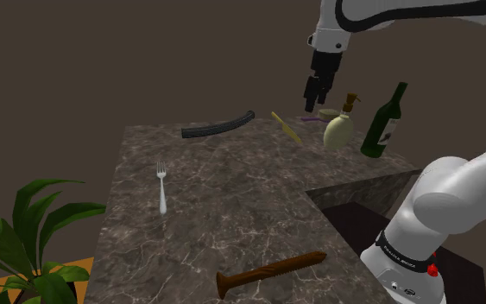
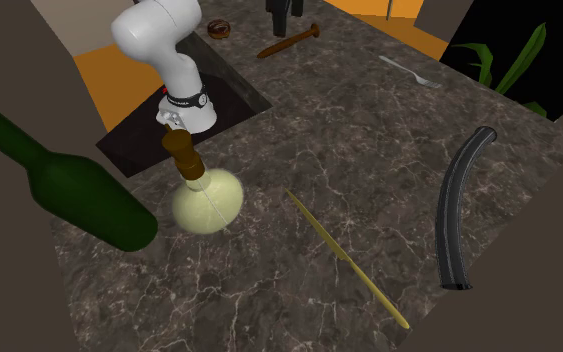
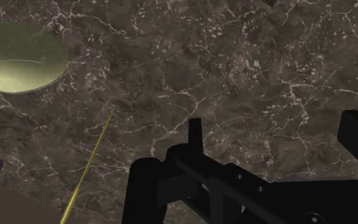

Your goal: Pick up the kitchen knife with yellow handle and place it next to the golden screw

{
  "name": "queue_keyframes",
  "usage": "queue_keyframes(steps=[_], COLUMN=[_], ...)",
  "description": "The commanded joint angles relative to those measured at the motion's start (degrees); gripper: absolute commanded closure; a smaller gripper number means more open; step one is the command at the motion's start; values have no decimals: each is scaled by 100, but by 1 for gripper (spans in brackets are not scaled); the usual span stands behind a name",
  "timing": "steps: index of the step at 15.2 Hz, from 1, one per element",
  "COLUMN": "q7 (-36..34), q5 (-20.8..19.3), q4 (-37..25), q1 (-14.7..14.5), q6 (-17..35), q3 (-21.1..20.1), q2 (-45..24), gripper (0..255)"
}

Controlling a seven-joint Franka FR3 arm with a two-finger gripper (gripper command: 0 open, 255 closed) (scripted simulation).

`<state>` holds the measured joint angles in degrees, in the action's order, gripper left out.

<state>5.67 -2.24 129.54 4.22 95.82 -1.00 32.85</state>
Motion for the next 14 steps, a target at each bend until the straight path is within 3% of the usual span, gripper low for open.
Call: queue_keyframes(steps=[1,14], q7=[-47,-443], q5=[-53,-87], q4=[-66,-1423], q1=[110,641], q6=[276,1282], q3=[94,598], q2=[-366,-2903], gripper=[0,0])
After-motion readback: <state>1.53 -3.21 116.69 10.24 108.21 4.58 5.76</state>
